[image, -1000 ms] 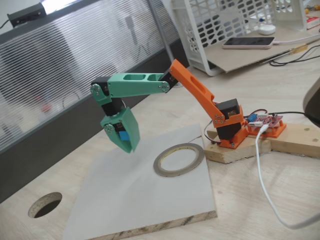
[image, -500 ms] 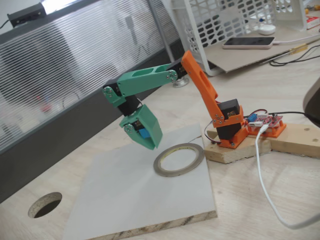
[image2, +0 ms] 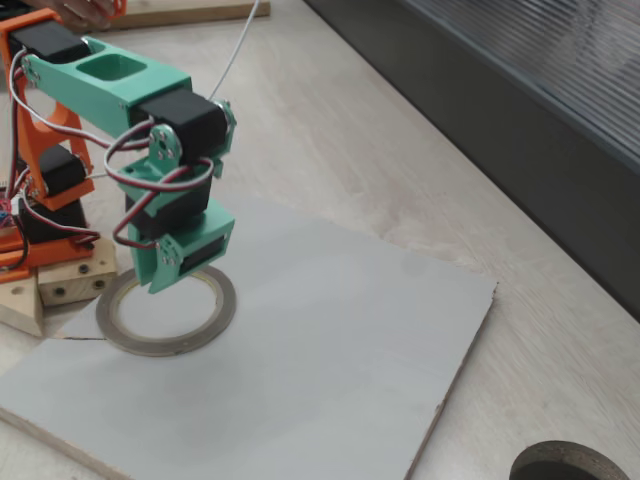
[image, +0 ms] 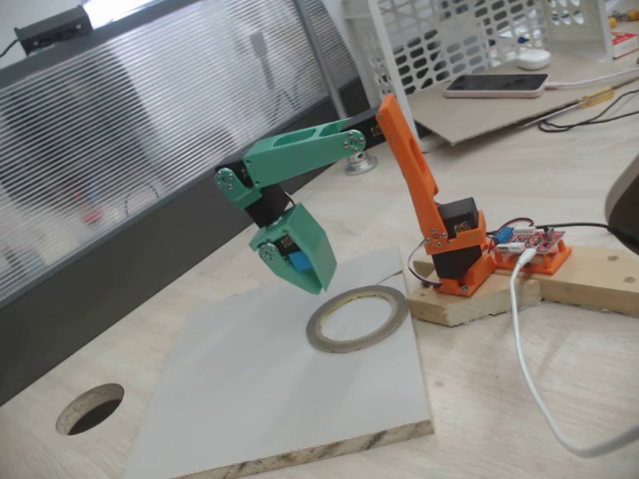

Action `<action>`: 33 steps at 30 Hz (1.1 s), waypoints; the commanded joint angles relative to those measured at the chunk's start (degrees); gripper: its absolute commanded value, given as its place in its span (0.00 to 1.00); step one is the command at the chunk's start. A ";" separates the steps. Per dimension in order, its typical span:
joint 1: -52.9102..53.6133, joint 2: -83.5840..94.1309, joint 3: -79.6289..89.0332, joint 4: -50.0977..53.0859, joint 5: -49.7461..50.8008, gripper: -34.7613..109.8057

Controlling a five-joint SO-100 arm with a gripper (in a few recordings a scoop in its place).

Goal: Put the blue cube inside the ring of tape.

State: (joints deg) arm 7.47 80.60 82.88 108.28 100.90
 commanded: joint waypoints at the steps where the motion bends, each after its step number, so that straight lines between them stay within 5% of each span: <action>1: 1.41 3.16 0.88 0.44 0.26 0.28; 19: 1.41 20.04 15.64 -0.35 0.26 0.28; 33: 1.41 24.87 34.72 -22.06 0.26 0.28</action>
State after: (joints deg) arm 7.73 103.18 115.84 89.65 100.81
